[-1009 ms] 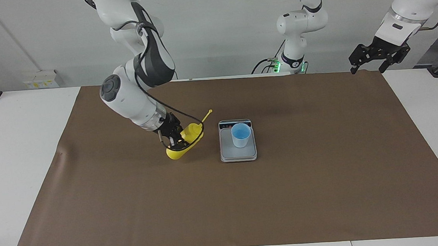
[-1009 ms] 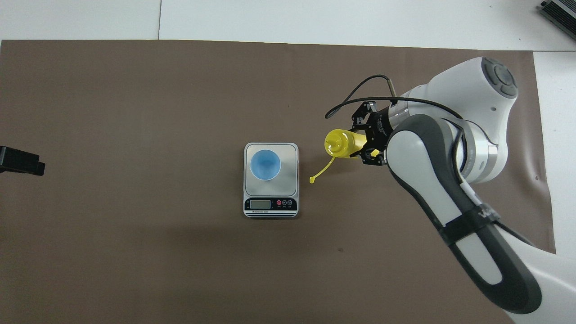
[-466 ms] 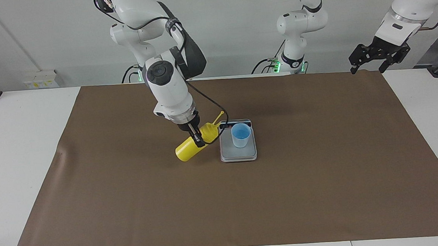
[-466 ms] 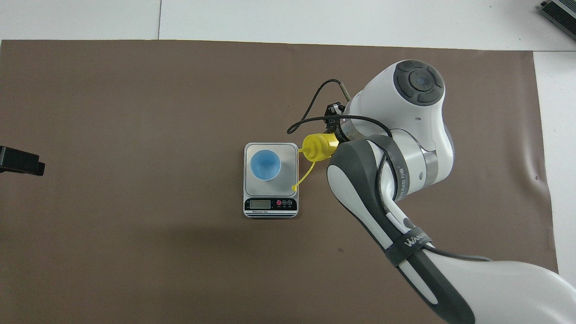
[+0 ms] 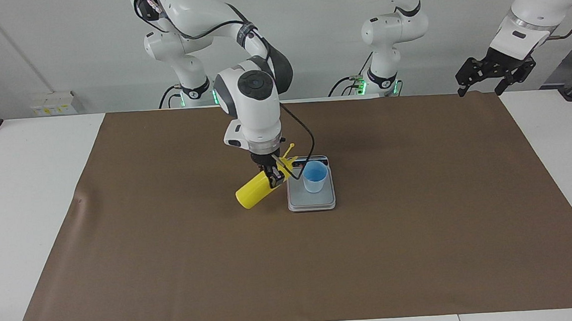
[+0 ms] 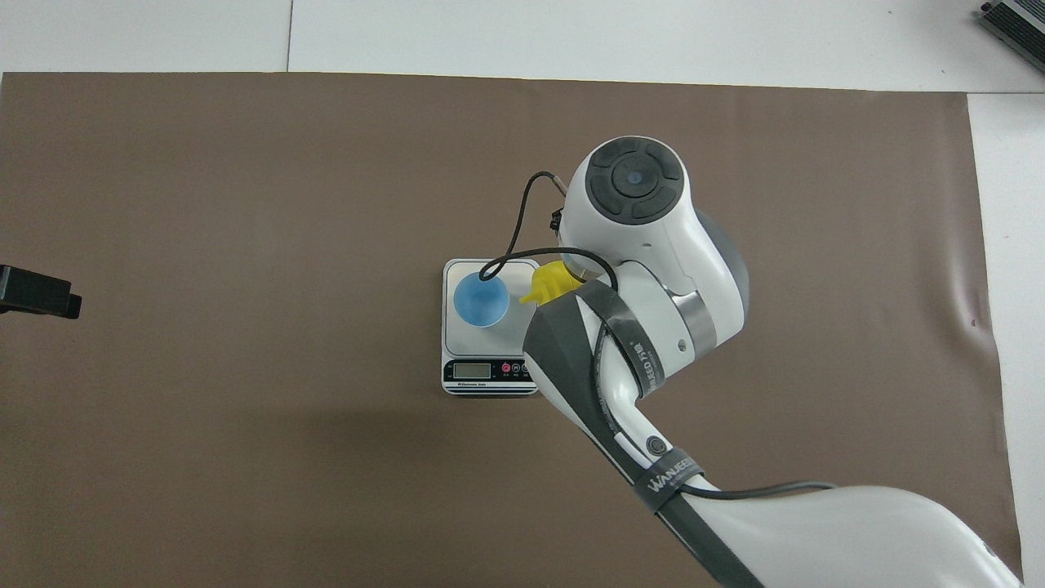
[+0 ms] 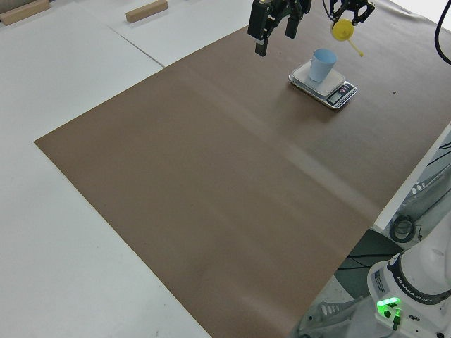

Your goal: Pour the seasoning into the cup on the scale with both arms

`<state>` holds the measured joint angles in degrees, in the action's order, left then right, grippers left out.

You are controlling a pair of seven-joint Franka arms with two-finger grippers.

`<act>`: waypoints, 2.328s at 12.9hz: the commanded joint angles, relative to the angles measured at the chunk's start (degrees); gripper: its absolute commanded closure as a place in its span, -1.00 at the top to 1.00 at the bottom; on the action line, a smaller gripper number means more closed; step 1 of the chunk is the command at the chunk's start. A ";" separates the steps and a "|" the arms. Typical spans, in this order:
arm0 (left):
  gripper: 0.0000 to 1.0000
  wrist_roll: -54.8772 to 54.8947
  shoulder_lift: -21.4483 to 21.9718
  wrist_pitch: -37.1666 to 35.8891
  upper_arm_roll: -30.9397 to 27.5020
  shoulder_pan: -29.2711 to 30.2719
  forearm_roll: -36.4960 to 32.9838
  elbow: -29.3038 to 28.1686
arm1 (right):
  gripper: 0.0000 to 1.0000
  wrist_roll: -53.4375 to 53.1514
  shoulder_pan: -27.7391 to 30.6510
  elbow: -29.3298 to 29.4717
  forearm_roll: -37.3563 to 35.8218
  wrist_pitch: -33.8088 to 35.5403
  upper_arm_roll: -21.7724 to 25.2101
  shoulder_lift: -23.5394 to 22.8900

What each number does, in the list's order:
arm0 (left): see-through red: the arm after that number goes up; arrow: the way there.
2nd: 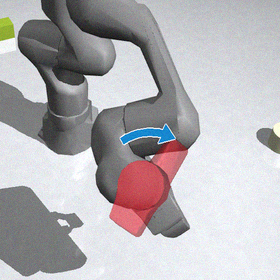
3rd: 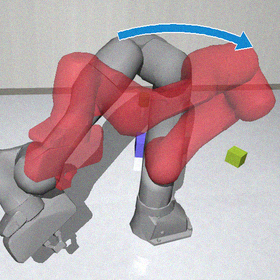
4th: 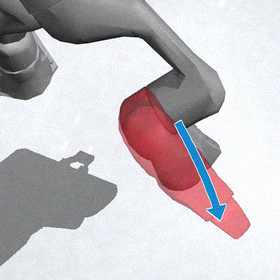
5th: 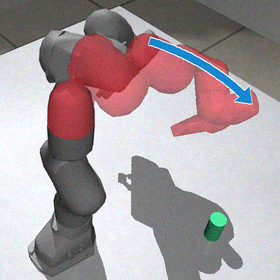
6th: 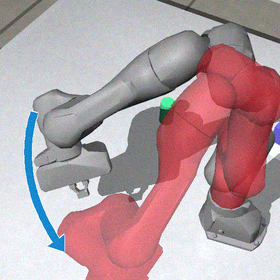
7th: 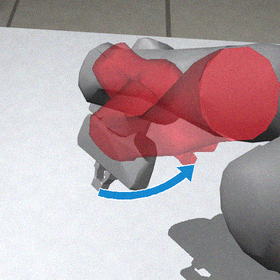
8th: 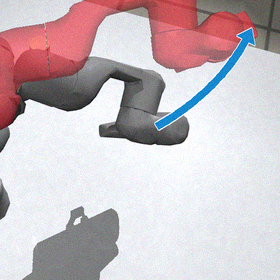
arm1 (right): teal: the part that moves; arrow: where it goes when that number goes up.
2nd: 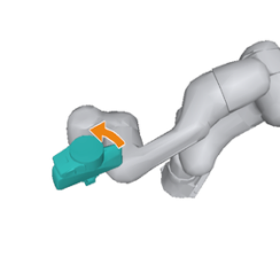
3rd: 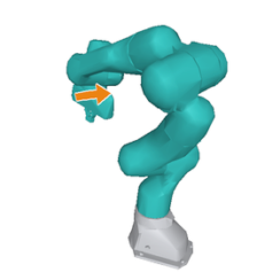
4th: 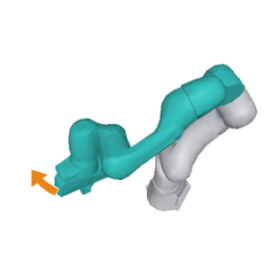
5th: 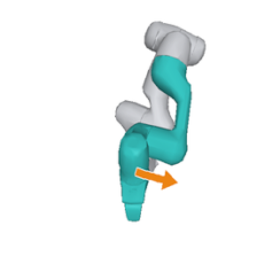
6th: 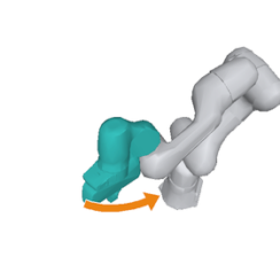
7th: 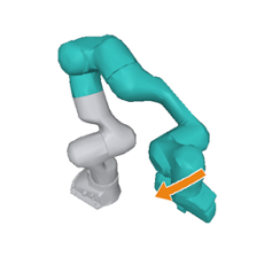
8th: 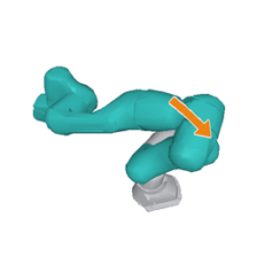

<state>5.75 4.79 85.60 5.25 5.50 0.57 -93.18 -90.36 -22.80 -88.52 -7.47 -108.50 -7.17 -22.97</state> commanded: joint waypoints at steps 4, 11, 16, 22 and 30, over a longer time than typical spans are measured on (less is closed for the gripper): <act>1.00 -0.30 1.71 0.00 0.20 0.47 0.40 -1.66 | -1.00 -2.19 -3.83 14.34 -11.42 12.08 0.13 -8.49; 1.00 -0.38 1.71 0.00 0.20 0.47 0.40 -1.66 | -1.00 -15.72 -5.66 19.79 -13.44 12.70 0.48 -11.56; 1.00 -0.38 1.71 0.00 0.20 0.47 0.40 -1.66 | -1.00 -18.72 -8.13 20.05 -20.19 14.54 0.57 -12.71; 1.00 -0.30 1.71 0.00 0.20 0.47 0.40 -1.66 | -1.00 -19.86 -9.19 20.49 -24.52 15.60 0.31 -12.71; 1.00 -0.38 1.71 0.00 0.20 0.47 0.40 -1.66 | -1.00 -22.67 -12.00 19.97 -32.24 17.09 0.05 -13.15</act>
<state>5.75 4.80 85.60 5.25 5.50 0.57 -93.18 -112.15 -34.41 -70.23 -36.37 -93.79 -6.82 -35.33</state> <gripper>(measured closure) 0.000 0.485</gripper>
